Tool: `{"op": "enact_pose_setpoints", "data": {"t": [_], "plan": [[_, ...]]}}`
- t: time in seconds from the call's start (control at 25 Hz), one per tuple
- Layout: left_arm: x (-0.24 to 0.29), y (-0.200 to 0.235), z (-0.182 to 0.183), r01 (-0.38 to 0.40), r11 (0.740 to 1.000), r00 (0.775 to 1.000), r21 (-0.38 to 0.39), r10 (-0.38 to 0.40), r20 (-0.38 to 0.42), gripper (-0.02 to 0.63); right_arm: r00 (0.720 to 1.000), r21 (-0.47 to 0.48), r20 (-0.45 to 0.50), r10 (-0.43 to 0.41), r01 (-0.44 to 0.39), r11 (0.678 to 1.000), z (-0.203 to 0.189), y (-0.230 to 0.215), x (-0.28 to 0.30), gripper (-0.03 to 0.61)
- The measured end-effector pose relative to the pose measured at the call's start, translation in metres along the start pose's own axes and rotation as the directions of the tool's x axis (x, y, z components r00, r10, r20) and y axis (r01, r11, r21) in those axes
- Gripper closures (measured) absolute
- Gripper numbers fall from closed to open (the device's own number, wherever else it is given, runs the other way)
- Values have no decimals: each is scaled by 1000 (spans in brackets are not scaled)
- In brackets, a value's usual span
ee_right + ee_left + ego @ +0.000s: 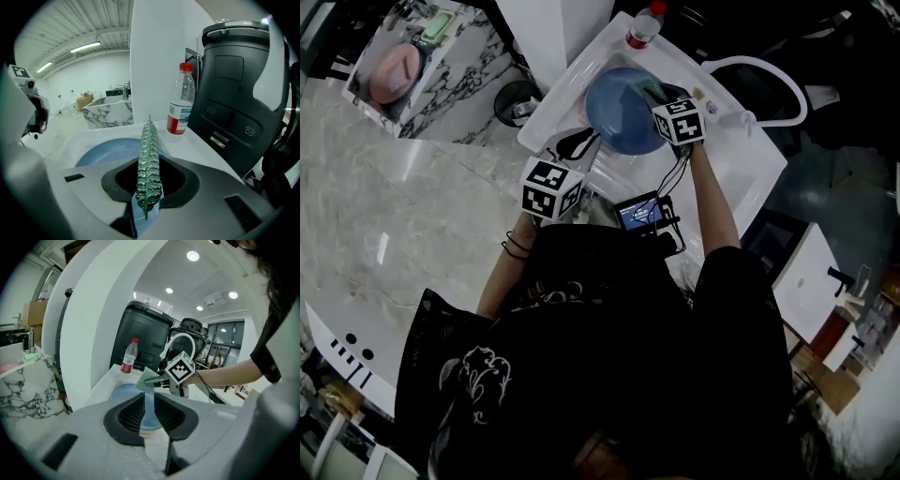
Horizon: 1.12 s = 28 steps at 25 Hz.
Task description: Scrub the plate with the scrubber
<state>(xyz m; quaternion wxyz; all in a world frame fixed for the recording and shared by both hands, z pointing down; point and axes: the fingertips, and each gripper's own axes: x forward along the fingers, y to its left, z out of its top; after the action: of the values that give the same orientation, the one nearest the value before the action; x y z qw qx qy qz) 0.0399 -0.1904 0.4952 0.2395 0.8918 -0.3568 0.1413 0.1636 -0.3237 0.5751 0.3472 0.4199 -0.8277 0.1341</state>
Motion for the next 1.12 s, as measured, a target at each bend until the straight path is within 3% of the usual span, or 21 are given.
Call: {"op": "enact_pose_setpoints", "data": {"t": [0.36,0.56,1.12], "plan": [[0,8,-5,-32,999,999,-11,31,-16,552,995,-42,-54,-90,88,995,-16,-30,25,489],[-5,15,-9,-58,998,998,-23,57,-19,552,997,4,-41,-69,69,998,-25,-23,28,489],[-5,12,-12,-36,999,999,-7,36,-30,552,998,-5,-38,59,-59,998,-27,40,9,488]]}}
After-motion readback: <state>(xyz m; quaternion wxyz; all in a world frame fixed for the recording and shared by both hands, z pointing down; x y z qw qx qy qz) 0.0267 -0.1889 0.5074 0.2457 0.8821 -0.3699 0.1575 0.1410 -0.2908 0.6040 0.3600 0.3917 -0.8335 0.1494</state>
